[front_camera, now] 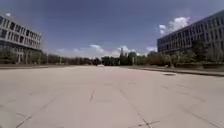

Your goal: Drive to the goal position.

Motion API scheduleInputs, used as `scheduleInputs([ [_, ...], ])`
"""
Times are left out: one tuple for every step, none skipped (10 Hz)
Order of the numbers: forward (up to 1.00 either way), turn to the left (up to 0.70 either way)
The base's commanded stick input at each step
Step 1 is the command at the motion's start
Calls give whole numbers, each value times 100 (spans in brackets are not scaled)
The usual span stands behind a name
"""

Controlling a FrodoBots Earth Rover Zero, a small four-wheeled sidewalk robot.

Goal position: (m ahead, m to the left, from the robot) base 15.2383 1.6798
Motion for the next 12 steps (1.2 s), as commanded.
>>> scheduleInputs([
  [50, 1],
  [50, 1],
  [50, 1],
  [50, 1],
  [50, 1],
  [50, 1],
  [50, 1],
  [50, 1],
  [50, 1],
  [50, 1],
  [50, 1],
  [50, 1],
])
